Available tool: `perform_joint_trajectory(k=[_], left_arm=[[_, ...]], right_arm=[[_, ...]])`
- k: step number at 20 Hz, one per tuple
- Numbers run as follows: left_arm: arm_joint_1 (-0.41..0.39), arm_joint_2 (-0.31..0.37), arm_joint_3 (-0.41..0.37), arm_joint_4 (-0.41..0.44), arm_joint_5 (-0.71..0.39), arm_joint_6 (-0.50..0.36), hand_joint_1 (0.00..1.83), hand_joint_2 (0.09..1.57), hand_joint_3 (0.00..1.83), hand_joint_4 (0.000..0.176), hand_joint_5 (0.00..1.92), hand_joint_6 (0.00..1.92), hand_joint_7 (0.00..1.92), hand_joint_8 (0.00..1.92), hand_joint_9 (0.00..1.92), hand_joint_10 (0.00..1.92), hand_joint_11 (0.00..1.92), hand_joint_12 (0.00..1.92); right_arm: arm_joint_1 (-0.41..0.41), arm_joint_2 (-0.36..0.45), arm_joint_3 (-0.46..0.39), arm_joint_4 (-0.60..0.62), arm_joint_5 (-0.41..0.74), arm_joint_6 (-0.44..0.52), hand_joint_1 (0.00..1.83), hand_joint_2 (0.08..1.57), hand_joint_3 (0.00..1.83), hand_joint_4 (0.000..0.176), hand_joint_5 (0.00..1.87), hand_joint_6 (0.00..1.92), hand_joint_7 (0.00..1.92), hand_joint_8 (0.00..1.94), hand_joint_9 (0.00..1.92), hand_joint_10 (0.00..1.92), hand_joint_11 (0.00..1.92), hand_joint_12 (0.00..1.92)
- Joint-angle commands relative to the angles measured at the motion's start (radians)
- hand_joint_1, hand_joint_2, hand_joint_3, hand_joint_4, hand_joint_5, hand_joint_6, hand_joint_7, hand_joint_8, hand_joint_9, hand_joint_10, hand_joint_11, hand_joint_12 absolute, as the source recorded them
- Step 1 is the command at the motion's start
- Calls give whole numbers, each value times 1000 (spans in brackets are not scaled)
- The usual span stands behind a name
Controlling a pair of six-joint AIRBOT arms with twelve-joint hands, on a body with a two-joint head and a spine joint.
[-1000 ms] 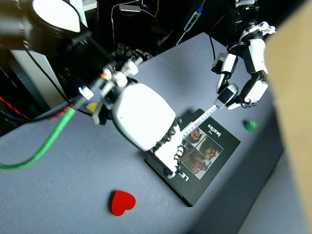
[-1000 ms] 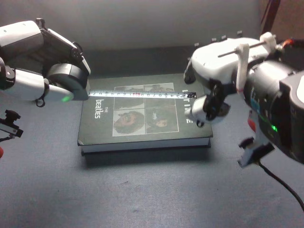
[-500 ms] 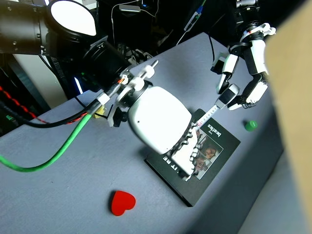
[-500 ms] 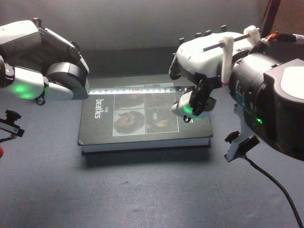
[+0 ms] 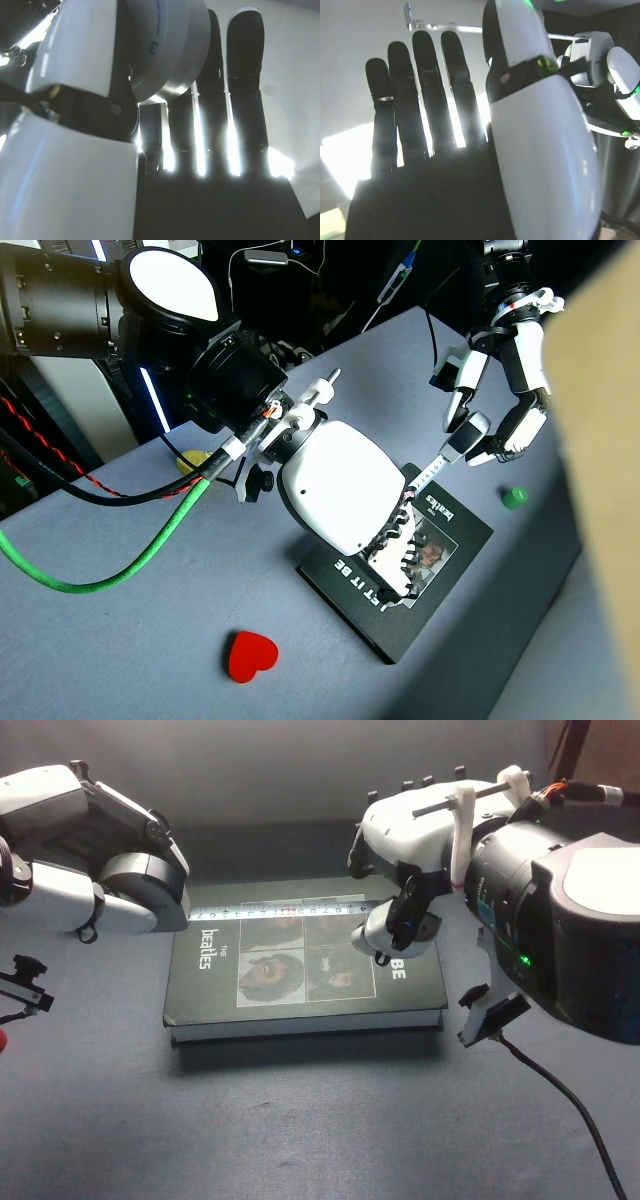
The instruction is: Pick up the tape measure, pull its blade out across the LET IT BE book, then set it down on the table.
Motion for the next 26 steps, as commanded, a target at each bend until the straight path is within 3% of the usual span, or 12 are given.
perform_joint_trajectory(k=[1, 20, 22, 23, 24, 26], left_arm=[[-18, 3, 3, -30, -106, -11, 1386, 1080, 0, 0, 1033, 694, 1107, 813, 928, 1250, 821, 1261], [-19, 3, 2, -46, -105, -11, 1387, 1078, 0, 0, 1039, 665, 1123, 788, 926, 1254, 824, 1267], [-20, 3, 2, -47, -105, -11, 1387, 1077, 0, 0, 1031, 684, 1133, 769, 928, 1248, 823, 1267], [-19, 3, 2, -47, -105, -11, 1387, 1076, 0, 0, 1036, 682, 1132, 769, 929, 1248, 823, 1266], [-18, 3, 2, -47, -105, -11, 1388, 1076, 0, 0, 1038, 681, 1132, 770, 930, 1248, 823, 1266], [-17, 3, 4, -47, -106, -11, 1388, 1076, 0, 0, 1036, 681, 1133, 767, 931, 1246, 823, 1267]], right_arm=[[15, 2, 2, -77, -10, 6, 909, 1059, 0, 0, 641, 7, 673, 7, 581, 14, 158, 993], [15, -2, 3, -106, -16, 18, 913, 1062, 2, 0, 692, 16, 719, 13, 623, 18, 204, 1003], [15, -1, 3, -107, -16, 19, 928, 1147, 8, 0, 755, 25, 789, 22, 683, 30, 285, 1025], [15, 0, 3, -111, -14, 21, 1114, 1188, 3, 8, 770, 1044, 863, 904, 815, 64, 429, 1072], [15, 1, 3, -113, -14, 22, 1150, 1203, 1, 22, 766, 1280, 862, 1099, 926, 114, 530, 1150], [16, 2, 3, -114, -12, 23, 1180, 1176, 4, 14, 803, 1248, 934, 1091, 1001, 333, 665, 1263]])
